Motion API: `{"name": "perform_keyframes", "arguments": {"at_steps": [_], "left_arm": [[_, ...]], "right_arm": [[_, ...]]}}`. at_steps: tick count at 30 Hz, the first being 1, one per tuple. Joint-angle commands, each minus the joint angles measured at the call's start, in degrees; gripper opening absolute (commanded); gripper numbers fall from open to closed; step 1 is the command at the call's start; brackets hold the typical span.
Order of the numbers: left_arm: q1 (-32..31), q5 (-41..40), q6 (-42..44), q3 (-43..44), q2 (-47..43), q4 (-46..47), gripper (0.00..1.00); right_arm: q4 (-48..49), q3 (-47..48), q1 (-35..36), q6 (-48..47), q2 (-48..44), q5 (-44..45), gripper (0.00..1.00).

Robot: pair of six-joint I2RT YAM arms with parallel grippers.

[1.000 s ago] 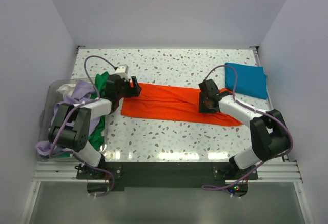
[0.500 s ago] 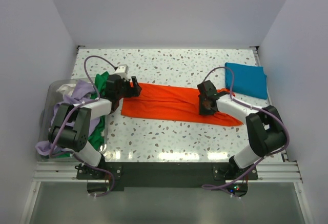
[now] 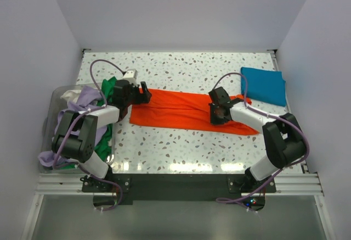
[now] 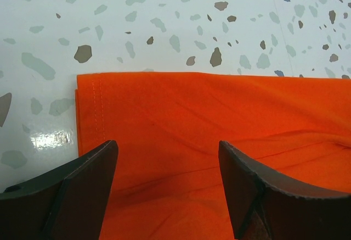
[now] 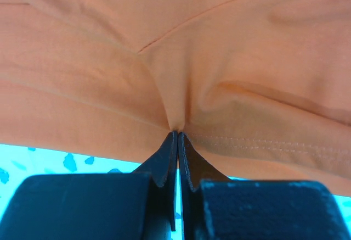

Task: Fold and stack the t-shirts
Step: Fold the tshirt

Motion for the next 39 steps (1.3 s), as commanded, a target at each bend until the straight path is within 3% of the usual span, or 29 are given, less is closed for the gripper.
{"name": "perform_keyframes", "arguments": {"at_steps": [1, 24, 28, 32, 36, 39], "left_arm": [[-0.39, -0.09, 1.36, 2.3, 0.48, 1.36, 0.79], [-0.39, -0.17, 1.36, 2.47, 0.39, 0.83, 0.79], [-0.39, -0.17, 1.44, 2.47, 0.22, 0.74, 0.79], [-0.39, 0.09, 1.27, 2.65, 0.13, 0.65, 0.8], [-0.91, 1.58, 0.22, 3.79, 1.0, 2.83, 0.8], [-1.44, 2.99, -0.4, 6.16, 4.07, 2.76, 0.8]], "right_arm": [[0.97, 1.38, 0.9, 0.08, -0.89, -2.4, 0.0], [5.63, 1.12, 1.16, 3.42, -2.04, -7.33, 0.04], [4.93, 2.43, 1.25, 3.33, -2.83, -6.9, 0.18], [2.04, 4.89, 1.16, 2.11, -4.41, -3.4, 0.43], [-1.74, 8.93, -0.23, 0.52, -5.12, 4.26, 0.54], [-1.66, 11.48, -4.62, -0.62, -4.59, 5.32, 0.55]]}}
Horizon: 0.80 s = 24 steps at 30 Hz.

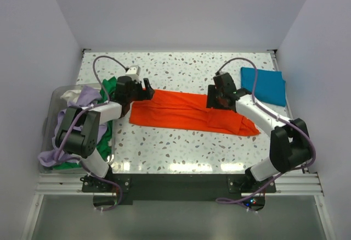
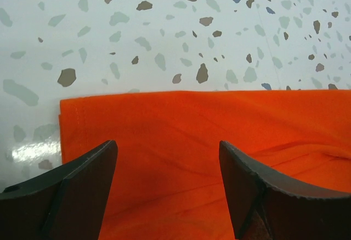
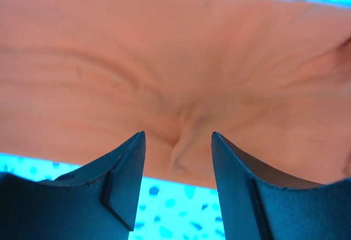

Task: Fold and stack the t-shirts
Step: Fold the tshirt

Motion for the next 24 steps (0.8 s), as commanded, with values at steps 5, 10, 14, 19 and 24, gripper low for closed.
{"name": "perform_keyframes", "arguments": {"at_steps": [5, 10, 14, 19, 24], "left_arm": [[-1.38, 3.8, -1.45, 6.7, 8.59, 3.6, 0.8], [-1.29, 4.25, -2.86, 8.11, 13.42, 6.76, 0.8], [-1.21, 1.54, -3.04, 9.16, 15.98, 5.28, 0.8], [0.99, -4.19, -3.38, 7.24, 14.76, 1.49, 0.81], [1.61, -4.45, -3.04, 5.56, 11.77, 0.71, 0.81]], "right_arm": [[0.33, 6.12, -12.16, -3.16, 1.32, 6.24, 0.56], [1.48, 7.53, -16.57, -3.78, 5.37, 6.16, 0.56], [1.22, 7.18, -18.77, -3.52, 7.39, 7.04, 0.56], [0.51, 6.48, -19.39, -3.61, 6.43, 8.36, 0.56], [0.51, 6.65, -20.18, -3.78, 5.9, 7.83, 0.56]]}}
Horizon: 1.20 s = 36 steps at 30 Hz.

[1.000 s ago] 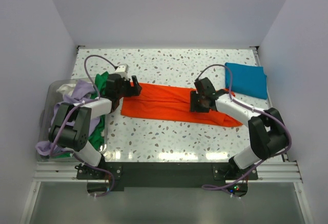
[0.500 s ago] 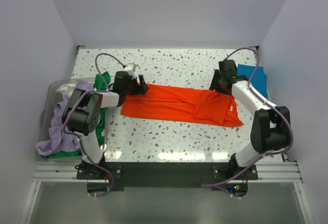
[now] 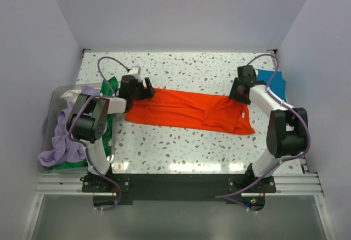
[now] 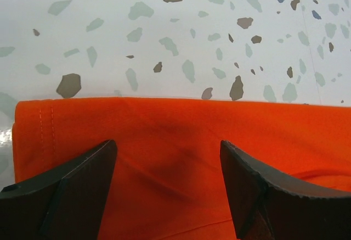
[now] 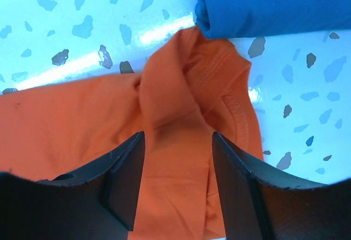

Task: Fold and stack the t-shirts
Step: Fold the tshirt

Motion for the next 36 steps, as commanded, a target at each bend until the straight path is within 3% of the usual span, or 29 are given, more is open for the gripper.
{"name": "perform_keyframes", "arguments": {"at_steps": [1, 13, 19, 20, 24, 25, 36], "left_arm": [[1.06, -5.06, 0.5, -1.28, -2.75, -4.28, 0.82], [1.15, -4.89, 1.03, -2.15, -5.48, -5.17, 0.82], [1.15, -3.75, 0.86, -1.98, -5.13, -4.99, 0.82], [1.24, -3.67, 0.77, -1.98, -5.13, -5.08, 0.82], [2.03, -3.22, 0.07, -2.33, -5.21, -5.25, 0.83], [2.29, -3.05, -0.28, -2.59, -5.22, -5.26, 0.83], [3.26, -7.09, -0.9, -4.97, -7.59, -5.61, 0.83]], "right_arm": [[0.55, 0.92, -0.83, -0.66, -1.99, 1.1, 0.56], [5.47, 4.7, -5.05, 0.31, 5.3, -11.28, 0.52], [5.56, 4.0, -5.84, 0.49, 7.76, -14.02, 0.43], [5.48, 3.31, -5.84, 0.31, 7.68, -14.02, 0.4], [4.6, 1.2, -6.11, 0.92, 6.27, -11.92, 0.06], [4.34, 0.67, -6.11, 1.1, 5.14, -11.13, 0.03], [3.89, -6.19, -8.13, 2.68, -3.31, -7.96, 0.02]]}}
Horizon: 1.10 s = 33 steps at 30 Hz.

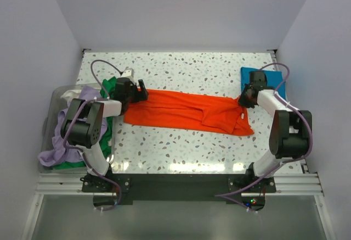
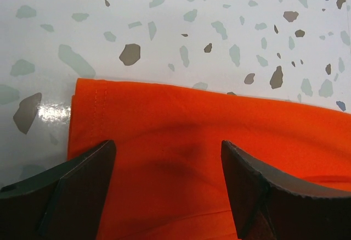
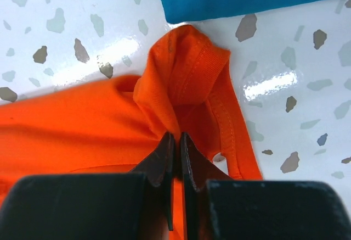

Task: Fold and stack the t-shirts
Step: Fold the tshirt

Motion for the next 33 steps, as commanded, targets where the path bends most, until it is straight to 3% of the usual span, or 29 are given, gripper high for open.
{"name": "perform_keyframes", "arguments": {"at_steps": [1, 4, 9, 13, 22, 29, 32, 33], "left_arm": [[0.68, -2.42, -0.64, -1.19, -2.36, -0.78, 0.83], [0.59, -1.37, -0.2, -1.01, -2.36, -0.34, 0.83], [-0.64, -0.39, 0.76, -0.49, -2.54, 0.11, 0.84], [-0.81, -0.48, 0.85, 0.13, -3.5, -0.69, 0.84], [-0.99, 0.92, 0.59, 2.85, -4.21, -1.04, 0.85], [-0.99, 2.68, 0.15, 6.54, 1.49, -1.13, 0.85], [-0.55, 2.25, 0.06, 7.95, 3.86, -2.0, 0.85], [-0.2, 2.16, -0.2, 8.56, 4.4, -2.62, 0.85]], "right_arm": [[0.48, -1.03, -0.76, 0.69, -3.02, 2.54, 0.02], [0.57, -0.95, -0.85, 0.34, -2.68, 1.57, 0.09], [2.5, 0.02, -1.12, -0.01, -2.32, -2.38, 0.4], [3.03, 2.3, -1.29, -0.27, -0.92, -3.35, 0.47], [4.44, 8.36, -1.56, -0.27, 7.07, -6.78, 0.45], [3.83, 10.39, -1.64, -0.01, 9.8, -4.76, 0.38], [3.3, 10.3, -1.73, 0.17, 9.89, -3.71, 0.22], [3.12, 10.13, -1.82, 0.17, 9.46, -3.71, 0.11]]}}
